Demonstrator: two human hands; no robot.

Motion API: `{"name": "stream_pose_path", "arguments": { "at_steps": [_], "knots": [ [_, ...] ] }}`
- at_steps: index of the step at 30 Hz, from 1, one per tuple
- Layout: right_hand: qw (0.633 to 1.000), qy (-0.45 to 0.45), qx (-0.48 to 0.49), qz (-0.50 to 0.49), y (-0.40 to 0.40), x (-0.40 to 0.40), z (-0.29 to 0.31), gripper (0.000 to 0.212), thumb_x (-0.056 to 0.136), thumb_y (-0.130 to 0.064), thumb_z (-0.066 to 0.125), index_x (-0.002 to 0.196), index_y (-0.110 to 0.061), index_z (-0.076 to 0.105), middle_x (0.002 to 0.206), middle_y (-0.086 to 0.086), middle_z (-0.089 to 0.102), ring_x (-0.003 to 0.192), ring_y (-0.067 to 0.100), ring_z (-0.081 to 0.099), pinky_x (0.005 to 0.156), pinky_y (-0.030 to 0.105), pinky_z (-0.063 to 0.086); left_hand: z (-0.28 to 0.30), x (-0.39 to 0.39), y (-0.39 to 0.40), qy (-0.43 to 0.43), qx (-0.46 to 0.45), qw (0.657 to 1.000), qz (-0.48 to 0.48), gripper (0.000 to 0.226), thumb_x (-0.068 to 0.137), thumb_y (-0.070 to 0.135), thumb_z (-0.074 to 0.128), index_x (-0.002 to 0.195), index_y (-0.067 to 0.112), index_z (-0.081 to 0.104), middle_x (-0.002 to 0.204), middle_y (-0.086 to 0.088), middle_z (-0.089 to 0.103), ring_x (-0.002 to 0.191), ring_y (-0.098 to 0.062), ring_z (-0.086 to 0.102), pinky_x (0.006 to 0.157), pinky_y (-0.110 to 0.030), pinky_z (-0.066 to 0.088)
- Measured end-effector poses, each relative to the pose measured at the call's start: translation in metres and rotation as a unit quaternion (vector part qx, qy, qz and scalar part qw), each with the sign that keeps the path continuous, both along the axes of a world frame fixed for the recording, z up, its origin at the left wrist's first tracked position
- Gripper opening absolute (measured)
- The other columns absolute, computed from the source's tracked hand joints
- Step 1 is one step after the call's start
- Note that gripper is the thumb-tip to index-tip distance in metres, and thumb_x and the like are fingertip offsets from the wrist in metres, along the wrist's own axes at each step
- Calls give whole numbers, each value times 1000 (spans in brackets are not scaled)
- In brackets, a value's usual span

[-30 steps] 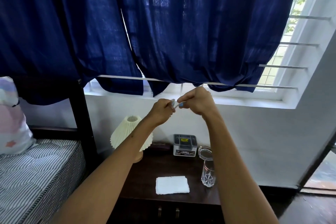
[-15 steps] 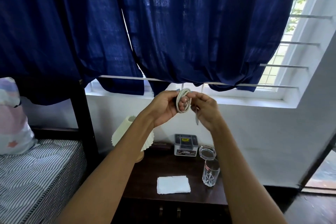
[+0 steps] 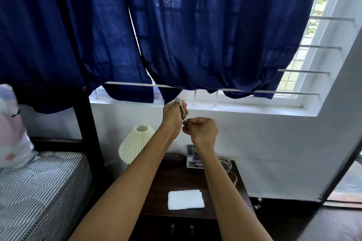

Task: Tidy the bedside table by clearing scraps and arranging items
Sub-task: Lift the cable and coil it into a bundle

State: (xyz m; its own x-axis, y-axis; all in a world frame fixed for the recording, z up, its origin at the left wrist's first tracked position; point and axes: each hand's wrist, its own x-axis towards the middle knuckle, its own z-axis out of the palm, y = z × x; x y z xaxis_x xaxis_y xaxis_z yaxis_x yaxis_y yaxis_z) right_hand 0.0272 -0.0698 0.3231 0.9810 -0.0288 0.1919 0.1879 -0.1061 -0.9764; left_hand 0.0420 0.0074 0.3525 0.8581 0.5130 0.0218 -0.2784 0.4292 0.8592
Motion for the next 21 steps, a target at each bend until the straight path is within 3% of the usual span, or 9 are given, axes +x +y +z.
{"name": "stream_pose_path", "arguments": {
  "at_steps": [3,6,9,11,13,15,18,21],
  "knots": [
    [979,-124,-161,-30,2,-8,2,9,79,-3,67,81,-6,76,77,8,74,70,19,69,76,31,56,-7,2,-1,18,42,999,9,36,100,18,37,68,13,52,67,-1,53,53,-10,48,60,-22,40],
    [960,-179,-211,-41,0,-9,6,10,80,-5,68,86,-7,74,83,5,74,75,18,66,75,28,52,-11,2,0,12,52,999,8,36,100,20,39,70,11,55,69,-2,53,60,-12,49,63,-21,43],
    [966,-177,-183,-35,-3,-8,13,6,79,-6,70,83,-11,69,67,-8,64,61,9,58,64,19,48,-13,-1,0,-12,54,998,7,34,100,19,41,71,10,57,72,-3,55,64,-12,50,63,-19,45],
    [976,-160,-147,-36,-5,-5,15,12,78,-5,72,81,-13,63,59,-12,56,53,4,55,56,11,44,-13,-3,-2,-26,54,998,7,34,100,18,41,71,9,57,72,-3,56,64,-12,51,55,-14,48],
    [981,-145,-126,-29,-6,-2,17,13,78,-3,71,85,-11,64,63,-8,60,54,2,55,55,8,45,-12,-5,-3,-32,44,998,11,33,99,16,42,71,9,58,72,-3,57,63,-12,52,49,-11,48],
    [982,-143,-124,-14,-6,-1,17,15,80,1,67,93,-8,68,74,-1,67,59,0,57,60,5,47,-11,-5,-3,-34,32,999,16,33,99,14,43,71,9,59,74,-4,59,65,-13,54,55,-15,48],
    [978,-166,-124,6,-4,-2,15,21,84,3,62,101,-5,70,88,8,74,75,13,69,77,20,56,-11,-3,-3,-27,6,999,17,31,98,12,44,72,9,60,75,-5,60,68,-14,54,65,-22,45],
    [980,-174,-95,-7,-4,-2,11,16,83,-2,66,98,-5,70,86,11,75,77,19,71,80,33,58,-14,-2,-5,-33,-26,999,-1,30,98,12,43,75,8,60,76,-6,60,69,-15,54,67,-22,45]
  ]
}}
